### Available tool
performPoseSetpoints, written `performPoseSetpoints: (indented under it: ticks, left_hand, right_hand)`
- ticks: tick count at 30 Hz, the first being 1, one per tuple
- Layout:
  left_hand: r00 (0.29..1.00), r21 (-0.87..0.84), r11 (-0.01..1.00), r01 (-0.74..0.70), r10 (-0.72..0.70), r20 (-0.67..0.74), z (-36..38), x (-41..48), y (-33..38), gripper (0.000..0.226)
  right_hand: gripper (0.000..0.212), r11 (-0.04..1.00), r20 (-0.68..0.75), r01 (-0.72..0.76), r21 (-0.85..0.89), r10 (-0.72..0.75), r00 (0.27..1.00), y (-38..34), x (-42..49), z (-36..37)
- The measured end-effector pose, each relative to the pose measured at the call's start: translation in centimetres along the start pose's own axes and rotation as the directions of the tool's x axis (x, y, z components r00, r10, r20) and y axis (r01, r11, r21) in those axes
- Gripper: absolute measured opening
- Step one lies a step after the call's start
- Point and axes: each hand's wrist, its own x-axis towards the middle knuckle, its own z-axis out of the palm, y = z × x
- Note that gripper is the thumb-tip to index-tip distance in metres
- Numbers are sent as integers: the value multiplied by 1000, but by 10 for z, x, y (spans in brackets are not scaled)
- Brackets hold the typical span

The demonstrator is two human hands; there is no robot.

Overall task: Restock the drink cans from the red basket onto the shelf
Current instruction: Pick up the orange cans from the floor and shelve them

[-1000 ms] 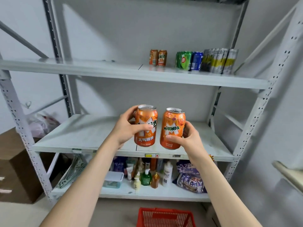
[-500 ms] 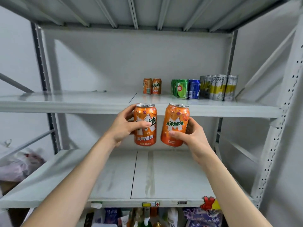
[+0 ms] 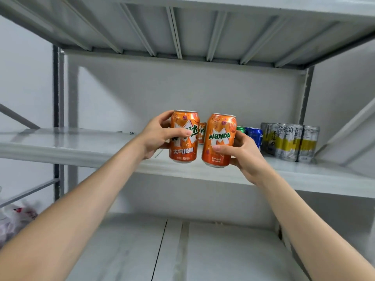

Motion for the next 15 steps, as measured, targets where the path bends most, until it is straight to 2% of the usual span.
performPoseSetpoints:
  ticks: [2,5,9,15]
  left_hand:
    - [1000,20,1000,11,-11,-1,-4,22,-4,82]
    - [999,42,999,35,-35,6,-10,57,-15,92]
    - [997,72,995,64,-66,33,-18,105,-37,83]
    - [991,86,989,122,-126,48,-23,169,-73,82]
  right_hand:
    - [69,1000,11,-15,-14,15,1000,3,21,-1]
    - [66,999,-3,-41,-29,41,999,12,53,-2]
    - [61,998,-16,-60,-32,60,998,23,94,-3]
    - [54,990,-33,-104,-99,102,994,44,162,-6]
